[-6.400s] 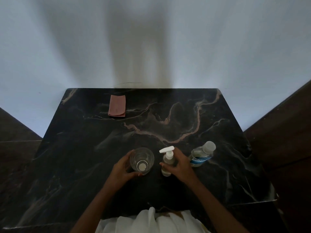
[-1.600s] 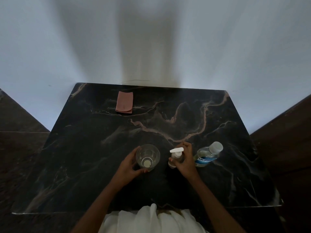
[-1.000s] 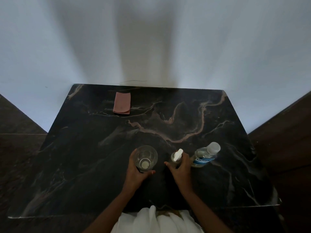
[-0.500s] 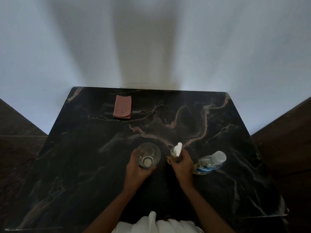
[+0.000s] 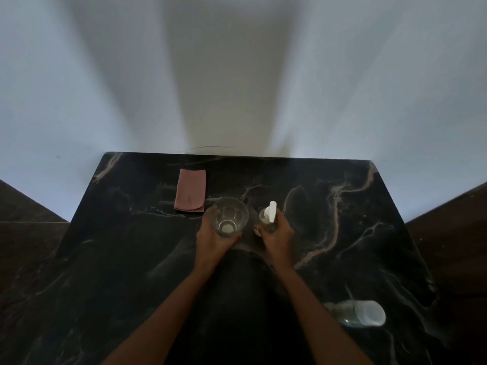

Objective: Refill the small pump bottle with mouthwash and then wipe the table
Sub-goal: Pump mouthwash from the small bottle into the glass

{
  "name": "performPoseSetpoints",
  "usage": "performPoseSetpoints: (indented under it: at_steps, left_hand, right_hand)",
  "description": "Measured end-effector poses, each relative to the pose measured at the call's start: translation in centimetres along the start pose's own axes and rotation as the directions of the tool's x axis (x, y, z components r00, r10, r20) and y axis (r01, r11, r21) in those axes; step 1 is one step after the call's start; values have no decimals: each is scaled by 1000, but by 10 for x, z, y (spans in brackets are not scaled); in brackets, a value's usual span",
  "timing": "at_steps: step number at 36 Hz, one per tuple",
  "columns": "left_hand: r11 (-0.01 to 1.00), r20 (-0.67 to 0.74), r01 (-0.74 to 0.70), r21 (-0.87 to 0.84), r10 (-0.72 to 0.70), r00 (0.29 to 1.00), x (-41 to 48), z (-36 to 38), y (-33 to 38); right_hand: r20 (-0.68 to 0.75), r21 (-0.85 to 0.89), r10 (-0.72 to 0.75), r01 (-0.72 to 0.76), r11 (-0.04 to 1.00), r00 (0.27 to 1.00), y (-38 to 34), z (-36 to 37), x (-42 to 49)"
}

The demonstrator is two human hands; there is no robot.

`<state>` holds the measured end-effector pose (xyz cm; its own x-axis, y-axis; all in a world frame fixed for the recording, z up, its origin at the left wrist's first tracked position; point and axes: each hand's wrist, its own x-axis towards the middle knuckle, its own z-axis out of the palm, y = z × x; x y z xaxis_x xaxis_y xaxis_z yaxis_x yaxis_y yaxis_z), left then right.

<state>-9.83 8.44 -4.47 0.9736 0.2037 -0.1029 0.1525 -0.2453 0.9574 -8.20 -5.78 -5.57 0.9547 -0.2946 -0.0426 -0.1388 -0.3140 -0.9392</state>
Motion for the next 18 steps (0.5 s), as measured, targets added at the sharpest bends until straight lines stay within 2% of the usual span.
performPoseSetpoints:
  at_steps: [12,18]
  left_hand:
    - [999,-56,-41,-2,40,998,87,16,1]
    - [999,-42,18,36,-16,999,114,28,-4]
  right_hand:
    - [-31,11,-18,19,1000,999,-14,26,90]
    - [-23,1,-16,16,1000,1000,-9,33,114]
